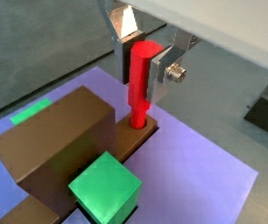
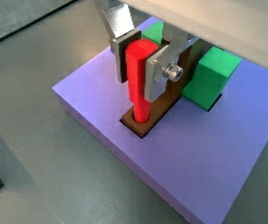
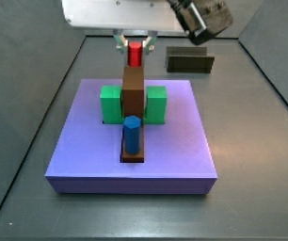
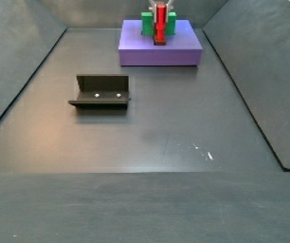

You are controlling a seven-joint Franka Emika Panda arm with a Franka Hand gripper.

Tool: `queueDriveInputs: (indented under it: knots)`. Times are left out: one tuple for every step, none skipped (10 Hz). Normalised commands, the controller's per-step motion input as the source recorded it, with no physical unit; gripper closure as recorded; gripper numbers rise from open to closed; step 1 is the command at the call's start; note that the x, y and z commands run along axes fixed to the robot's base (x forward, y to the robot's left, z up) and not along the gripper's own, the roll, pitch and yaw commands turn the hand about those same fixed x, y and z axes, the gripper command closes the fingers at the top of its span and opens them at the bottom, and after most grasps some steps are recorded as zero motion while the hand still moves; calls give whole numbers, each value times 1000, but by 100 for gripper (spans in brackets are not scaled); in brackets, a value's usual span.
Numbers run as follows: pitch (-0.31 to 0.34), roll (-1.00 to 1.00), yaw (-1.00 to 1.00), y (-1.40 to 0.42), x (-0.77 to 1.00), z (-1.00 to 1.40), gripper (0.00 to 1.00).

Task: Pick up the red object. Move up. Move to above the board. Insert the red object.
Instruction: Insert the red object.

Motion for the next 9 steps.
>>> queueDriveInputs:
  knots:
    - [-67,73,0,-20,57,-363,100]
    - [-39,159,0,0,57,-311,100]
    - [-24,239,0,0,0,-251,100]
    - [-21,234,0,0,0,-234,100]
    - [-29,226,0,0,0,-263,100]
    - [-33,166,0,0,0,-320,100]
    - [-47,83,0,0,0,-323,100]
    - [0,43,0,0,57,-217,100]
    - [0,0,0,0,0,0,100]
